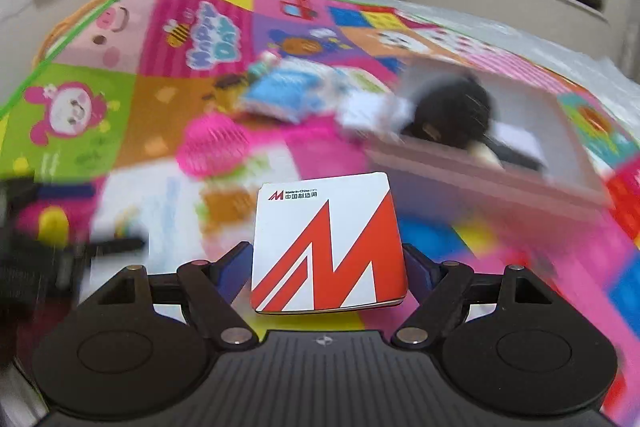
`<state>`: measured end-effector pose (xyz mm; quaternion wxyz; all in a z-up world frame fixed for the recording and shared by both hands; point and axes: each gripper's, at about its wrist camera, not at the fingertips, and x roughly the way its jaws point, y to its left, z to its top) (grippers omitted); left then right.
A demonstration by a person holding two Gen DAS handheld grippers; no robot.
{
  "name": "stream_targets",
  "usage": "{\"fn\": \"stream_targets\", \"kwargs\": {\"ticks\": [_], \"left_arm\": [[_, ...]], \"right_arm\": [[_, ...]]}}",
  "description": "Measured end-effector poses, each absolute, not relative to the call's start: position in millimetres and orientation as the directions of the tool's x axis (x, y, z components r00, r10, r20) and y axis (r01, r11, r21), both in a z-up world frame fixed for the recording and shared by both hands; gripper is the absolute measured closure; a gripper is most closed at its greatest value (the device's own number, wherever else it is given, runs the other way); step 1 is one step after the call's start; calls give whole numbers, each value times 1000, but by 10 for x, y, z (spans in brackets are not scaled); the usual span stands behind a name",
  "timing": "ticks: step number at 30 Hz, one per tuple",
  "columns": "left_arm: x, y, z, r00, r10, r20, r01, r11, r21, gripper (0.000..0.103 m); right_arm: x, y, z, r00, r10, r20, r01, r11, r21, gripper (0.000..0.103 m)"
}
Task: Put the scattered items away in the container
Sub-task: 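Lower the card onto the mat and open the right tool, then grasp the pink net scoop with the left tool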
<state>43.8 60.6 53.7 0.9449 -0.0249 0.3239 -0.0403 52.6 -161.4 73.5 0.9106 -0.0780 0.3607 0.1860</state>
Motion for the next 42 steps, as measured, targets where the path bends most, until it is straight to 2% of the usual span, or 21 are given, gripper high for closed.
{"fn": "stream_targets", "kwargs": {"ticks": [1,3,6,11,16,17,18,20,24,34,38,42], "left_arm": [[523,576,537,787,-80,-612,56,997,-58,0],[726,497,545,785,-51,-617,55,998,-14,0],[1031,378,535,781,-4,-624,48,997,54,0],[1415,333,445,783,77,-617,8,991,134,0],[1546,443,382,775,74,-627,-1,993,115,0],[1556,457,378,776,79,-626,-10,993,113,5],[1560,464,371,775,85,-626,-15,993,116,20],[1567,460,349,766,83,-638,-10,993,117,24],[1437,414,346,770,81,-633,3,991,131,24],[557,171,378,770,-10,-638,67,996,66,23],[400,103,357,766,-33,-642,81,996,46,7],[293,64,298,772,-47,-633,97,994,45,7]], "right_arm": [[462,-1693,704,683,257,-683,-371,928,-21,23],[365,-1864,650,709,222,-669,-310,951,-14,11],[309,-2084,592,747,208,-631,-232,972,46,2],[337,-2202,422,777,170,-606,-147,985,88,0],[301,-2141,313,794,183,-580,-185,981,58,0],[306,-2144,291,797,187,-575,-184,981,64,0],[309,-2147,278,798,190,-572,-183,981,71,0],[300,-2157,277,799,197,-569,-185,980,79,0],[290,-2159,259,803,200,-562,-185,979,84,0],[291,-2159,262,801,199,-565,-185,979,82,0],[295,-2167,259,797,203,-569,-186,979,90,0],[285,-2206,285,775,227,-590,-185,974,131,0]]}}
